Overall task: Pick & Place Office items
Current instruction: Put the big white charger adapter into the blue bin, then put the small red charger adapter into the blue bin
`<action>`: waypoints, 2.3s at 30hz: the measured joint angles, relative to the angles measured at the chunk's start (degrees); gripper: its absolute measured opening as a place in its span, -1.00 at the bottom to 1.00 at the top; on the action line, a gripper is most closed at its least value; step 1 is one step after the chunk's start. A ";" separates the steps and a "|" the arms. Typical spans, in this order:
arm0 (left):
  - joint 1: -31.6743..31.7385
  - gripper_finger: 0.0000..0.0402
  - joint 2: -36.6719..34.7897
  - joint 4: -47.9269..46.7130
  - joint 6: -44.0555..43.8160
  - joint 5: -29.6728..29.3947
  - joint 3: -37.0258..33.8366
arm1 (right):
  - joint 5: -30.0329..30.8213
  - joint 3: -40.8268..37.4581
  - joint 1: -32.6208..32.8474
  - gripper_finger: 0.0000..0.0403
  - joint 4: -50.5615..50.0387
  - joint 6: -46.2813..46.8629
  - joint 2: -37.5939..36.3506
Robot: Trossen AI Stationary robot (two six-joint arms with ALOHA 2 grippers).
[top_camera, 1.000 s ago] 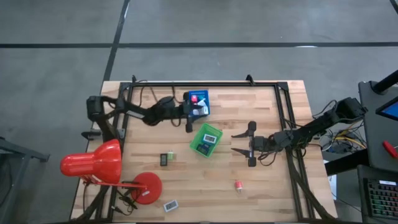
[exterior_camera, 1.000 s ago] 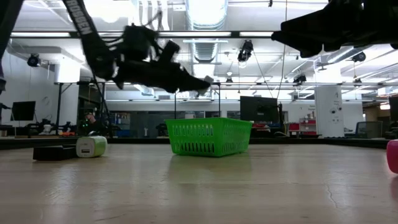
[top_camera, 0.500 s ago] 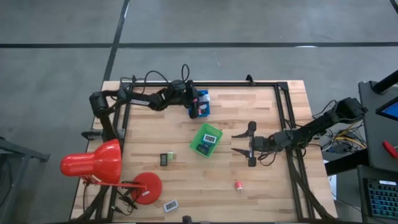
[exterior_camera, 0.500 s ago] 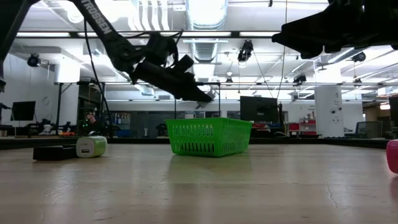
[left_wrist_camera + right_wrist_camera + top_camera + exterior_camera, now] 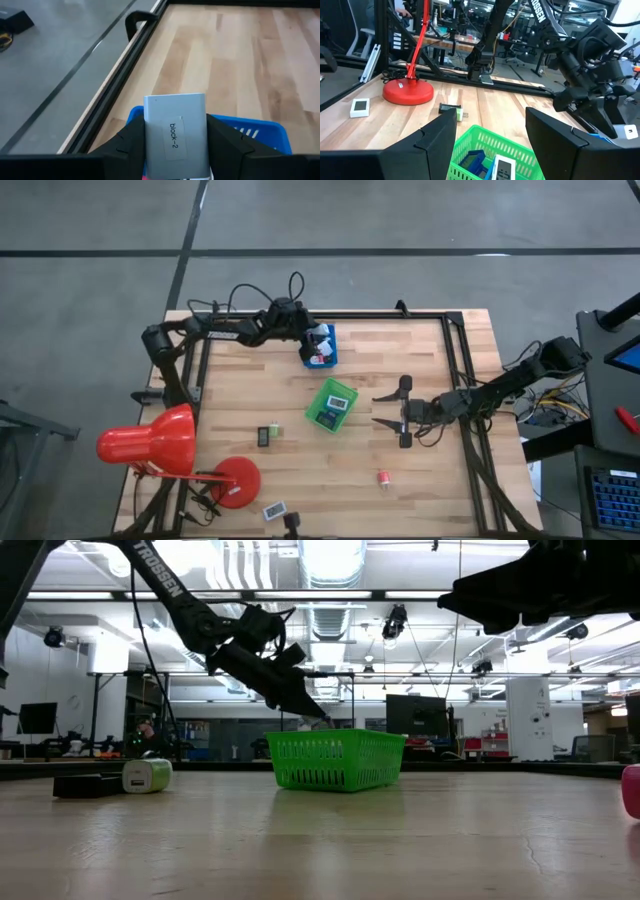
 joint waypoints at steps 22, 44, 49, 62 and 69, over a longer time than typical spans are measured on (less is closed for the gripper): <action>1.06 -0.21 11.57 -20.00 -0.98 -0.50 15.46 | 0.02 0.00 -0.02 0.13 -0.10 0.07 0.00; 1.06 -0.21 11.44 -21.55 -1.49 -1.75 15.24 | 0.07 0.00 -0.02 0.13 -0.16 0.03 0.00; 1.04 0.06 11.44 -22.22 -1.46 -1.75 15.62 | 0.07 0.00 -0.02 0.13 -0.16 0.04 -0.01; 0.50 0.43 7.94 -22.85 1.92 -1.15 15.92 | 0.07 0.00 -0.02 0.13 -0.34 0.18 0.00; -0.86 0.43 3.35 -21.27 4.44 2.83 13.04 | 0.07 -0.02 -0.02 0.13 -0.61 0.22 -0.01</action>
